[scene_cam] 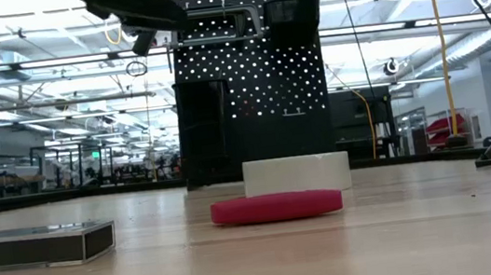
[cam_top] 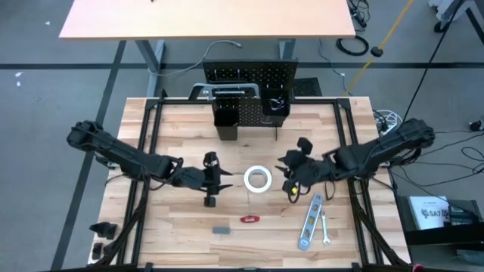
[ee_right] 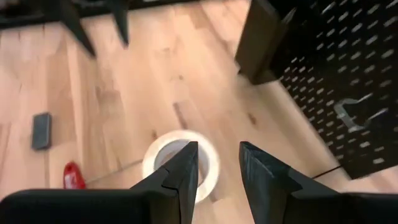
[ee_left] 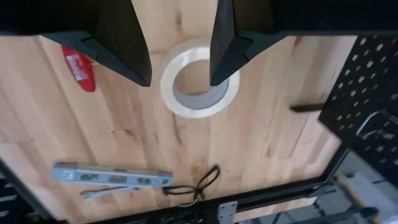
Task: Hang tools onto peg board
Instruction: Put small black level into the right black tool bin
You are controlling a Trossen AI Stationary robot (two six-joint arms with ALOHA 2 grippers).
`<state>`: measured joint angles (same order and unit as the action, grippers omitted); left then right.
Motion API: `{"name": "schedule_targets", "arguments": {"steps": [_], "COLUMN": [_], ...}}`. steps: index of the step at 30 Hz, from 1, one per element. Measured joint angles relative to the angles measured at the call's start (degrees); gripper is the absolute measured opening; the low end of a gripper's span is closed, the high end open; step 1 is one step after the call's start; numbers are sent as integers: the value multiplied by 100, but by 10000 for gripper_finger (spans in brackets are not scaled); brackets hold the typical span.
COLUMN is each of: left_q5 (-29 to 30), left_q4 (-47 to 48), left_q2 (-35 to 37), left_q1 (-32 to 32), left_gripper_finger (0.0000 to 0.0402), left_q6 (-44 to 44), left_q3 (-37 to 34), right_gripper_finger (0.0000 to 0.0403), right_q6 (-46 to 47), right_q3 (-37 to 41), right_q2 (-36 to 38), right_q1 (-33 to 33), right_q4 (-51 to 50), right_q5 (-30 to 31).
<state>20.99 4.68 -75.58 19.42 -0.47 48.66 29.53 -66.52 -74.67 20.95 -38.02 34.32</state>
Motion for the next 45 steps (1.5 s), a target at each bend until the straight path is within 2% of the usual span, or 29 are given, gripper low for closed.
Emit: {"name": "schedule_targets", "arguments": {"steps": [4, 10, 13, 16, 20, 24, 31, 40, 45], "left_q5": [363, 531, 224, -449, -1351, -1764, -2140, -2179, -2246], "left_q4": [24, -208, -614, -695, -685, -786, -1042, -1699, -1719], "left_q2": [254, 1008, 1287, 1347, 1151, 860, 268, -492, -704], "left_q1": [207, 337, 443, 553, 726, 901, 1150, 1298, 1281], "left_gripper_finger": [168, 168, 168, 168, 168, 168, 168, 170, 194], "left_q6": [-211, -1021, -1376, -1660, -1874, -1873, -1880, -1911, -2325], "left_q3": [-257, -1020, -1389, -1561, -1619, -1590, -1586, -1582, -1582], "right_gripper_finger": [112, 112, 112, 112, 112, 112, 112, 112, 112], "right_q6": [286, 400, 116, -193, -522, -569, -500, -495, -495], "right_q3": [656, 1333, 1555, 1721, 1772, 1772, 1772, 1772, 1772], "right_q2": [0, 4, 4, 4, -33, -42, -46, -48, -48], "right_q1": [171, 241, 241, 241, 240, 214, 214, 214, 214], "right_q4": [533, 1338, 1901, 2426, 2738, 2761, 2757, 2750, 2743], "right_q5": [-22, -296, -662, -930, -926, -922, -922, -918, -918]}}
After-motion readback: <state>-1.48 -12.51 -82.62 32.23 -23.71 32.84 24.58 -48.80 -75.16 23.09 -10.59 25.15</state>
